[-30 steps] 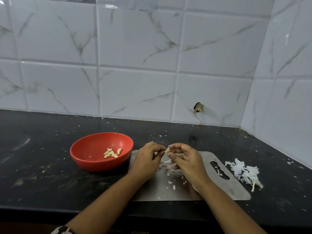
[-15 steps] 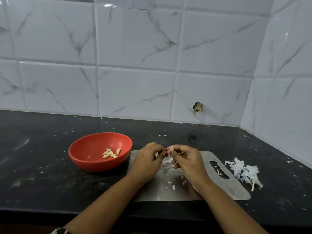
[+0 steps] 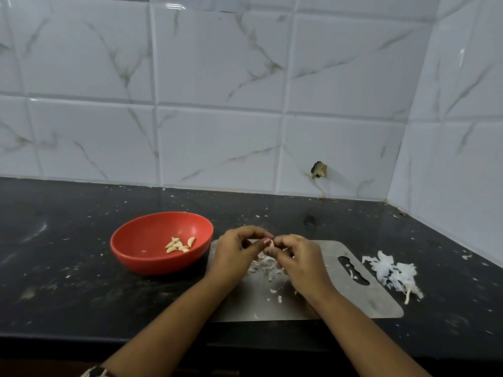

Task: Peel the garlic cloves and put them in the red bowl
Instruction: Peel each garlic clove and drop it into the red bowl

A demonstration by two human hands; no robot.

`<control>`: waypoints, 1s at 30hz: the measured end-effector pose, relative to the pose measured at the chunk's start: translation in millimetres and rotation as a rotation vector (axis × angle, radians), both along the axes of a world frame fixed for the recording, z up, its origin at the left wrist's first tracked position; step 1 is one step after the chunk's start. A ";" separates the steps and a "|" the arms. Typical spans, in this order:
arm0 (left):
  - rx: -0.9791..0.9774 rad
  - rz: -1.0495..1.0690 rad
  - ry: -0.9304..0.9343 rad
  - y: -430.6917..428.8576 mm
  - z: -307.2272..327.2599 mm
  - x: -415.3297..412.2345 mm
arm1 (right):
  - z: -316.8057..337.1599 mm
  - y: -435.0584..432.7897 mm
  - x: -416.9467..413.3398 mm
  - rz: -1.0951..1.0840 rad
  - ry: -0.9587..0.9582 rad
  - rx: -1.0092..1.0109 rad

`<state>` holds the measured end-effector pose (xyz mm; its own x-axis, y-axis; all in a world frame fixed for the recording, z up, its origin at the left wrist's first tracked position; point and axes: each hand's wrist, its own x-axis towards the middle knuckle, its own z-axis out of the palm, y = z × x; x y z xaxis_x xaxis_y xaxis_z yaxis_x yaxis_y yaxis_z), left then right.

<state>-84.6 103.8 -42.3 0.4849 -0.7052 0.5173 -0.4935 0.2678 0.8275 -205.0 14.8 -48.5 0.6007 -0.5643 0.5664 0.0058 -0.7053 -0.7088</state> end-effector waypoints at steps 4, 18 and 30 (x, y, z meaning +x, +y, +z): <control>-0.032 -0.083 0.120 -1.4 -0.3 3.3 | -1.6 -0.9 -0.6 0.022 0.021 -0.007; 0.031 0.017 0.121 -1.2 1.5 4.7 | -1.2 -3.6 -2.0 0.105 0.058 0.160; 0.064 -0.003 -0.227 -0.2 0.0 13.3 | 0.3 -0.5 -1.4 0.068 0.103 -0.011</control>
<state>-71.2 103.6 -42.3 0.3591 -0.7411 0.5673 -0.6686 0.2198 0.7104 -206.4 14.2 -48.2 0.6929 -0.5138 0.5058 -0.0182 -0.7138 -0.7001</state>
